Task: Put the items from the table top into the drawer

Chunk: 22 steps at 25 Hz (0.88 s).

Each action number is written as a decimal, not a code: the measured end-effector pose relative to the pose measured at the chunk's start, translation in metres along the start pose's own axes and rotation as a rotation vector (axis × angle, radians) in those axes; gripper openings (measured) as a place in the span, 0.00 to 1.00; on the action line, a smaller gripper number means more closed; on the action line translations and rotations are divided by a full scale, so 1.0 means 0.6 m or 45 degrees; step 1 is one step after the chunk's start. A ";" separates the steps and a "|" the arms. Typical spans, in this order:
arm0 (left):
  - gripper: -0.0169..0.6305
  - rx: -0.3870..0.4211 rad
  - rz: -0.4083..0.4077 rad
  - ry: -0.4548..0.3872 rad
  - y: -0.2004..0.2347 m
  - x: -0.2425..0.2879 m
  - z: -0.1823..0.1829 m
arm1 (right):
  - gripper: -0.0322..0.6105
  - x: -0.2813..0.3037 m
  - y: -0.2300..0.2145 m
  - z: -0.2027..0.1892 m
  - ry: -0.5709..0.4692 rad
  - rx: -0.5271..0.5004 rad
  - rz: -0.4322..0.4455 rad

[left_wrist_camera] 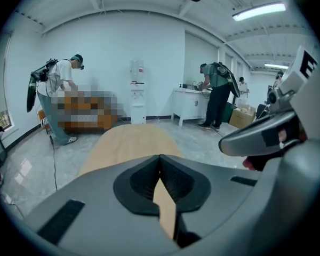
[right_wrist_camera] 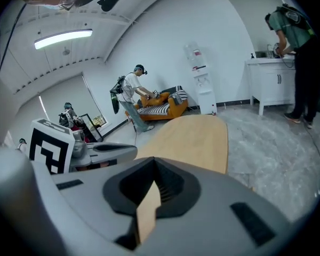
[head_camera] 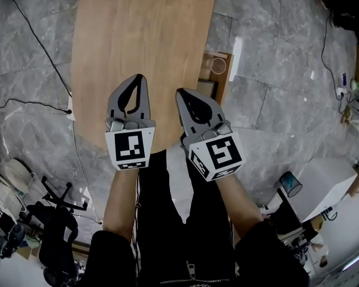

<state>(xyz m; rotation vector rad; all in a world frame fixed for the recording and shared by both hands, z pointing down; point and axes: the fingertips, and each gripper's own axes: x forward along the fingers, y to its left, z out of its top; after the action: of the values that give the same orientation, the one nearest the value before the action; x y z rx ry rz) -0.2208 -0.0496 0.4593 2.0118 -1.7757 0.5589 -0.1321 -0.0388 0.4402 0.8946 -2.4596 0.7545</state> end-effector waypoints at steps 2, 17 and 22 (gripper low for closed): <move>0.05 -0.019 0.029 -0.018 0.020 -0.013 0.001 | 0.06 0.013 0.016 0.008 -0.001 -0.027 0.011; 0.05 -0.116 0.139 -0.009 0.104 -0.072 -0.044 | 0.06 0.068 0.094 0.001 0.052 -0.102 0.080; 0.05 -0.130 0.150 -0.009 0.114 -0.076 -0.049 | 0.06 0.074 0.101 -0.004 0.068 -0.113 0.086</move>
<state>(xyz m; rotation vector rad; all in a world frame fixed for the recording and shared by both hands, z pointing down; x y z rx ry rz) -0.2947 -0.0037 0.4617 1.8525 -1.8967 0.4866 -0.2045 -0.0182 0.4448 0.7529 -2.4663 0.6772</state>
